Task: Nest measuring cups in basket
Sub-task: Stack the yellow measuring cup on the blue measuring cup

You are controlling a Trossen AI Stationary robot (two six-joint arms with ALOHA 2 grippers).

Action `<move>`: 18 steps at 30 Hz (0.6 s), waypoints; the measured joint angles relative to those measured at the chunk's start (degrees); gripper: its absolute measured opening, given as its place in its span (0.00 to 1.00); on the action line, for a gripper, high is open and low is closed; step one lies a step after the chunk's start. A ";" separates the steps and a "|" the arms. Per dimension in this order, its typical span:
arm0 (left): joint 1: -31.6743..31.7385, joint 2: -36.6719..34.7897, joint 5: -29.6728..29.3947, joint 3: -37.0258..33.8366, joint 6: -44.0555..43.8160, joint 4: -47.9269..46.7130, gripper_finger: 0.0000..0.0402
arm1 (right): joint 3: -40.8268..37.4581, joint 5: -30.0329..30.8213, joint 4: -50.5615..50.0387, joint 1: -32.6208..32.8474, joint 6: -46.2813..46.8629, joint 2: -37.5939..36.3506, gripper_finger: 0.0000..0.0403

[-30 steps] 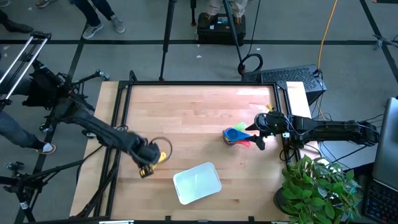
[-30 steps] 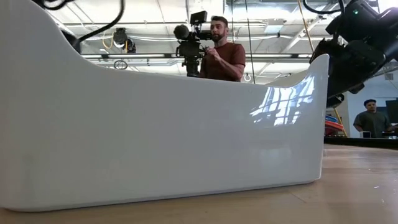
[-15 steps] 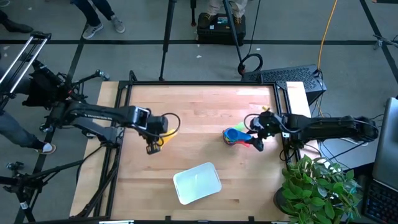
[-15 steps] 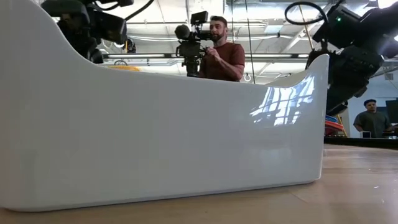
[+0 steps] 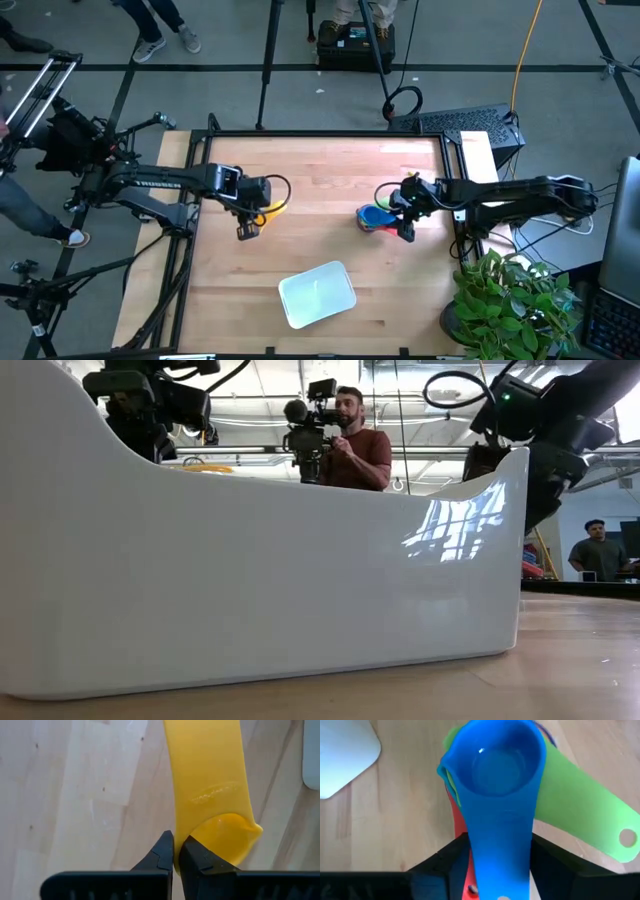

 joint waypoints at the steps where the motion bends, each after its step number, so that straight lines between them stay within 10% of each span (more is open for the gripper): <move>1: 0.00 0.00 -0.07 0.00 0.25 0.02 0.02 | 0.18 -0.03 0.64 0.00 -0.18 0.82 0.43; 18: 2.43 -0.02 -0.10 0.00 5.14 5.31 0.02 | 11.27 -0.26 4.82 -1.27 -7.87 14.64 0.41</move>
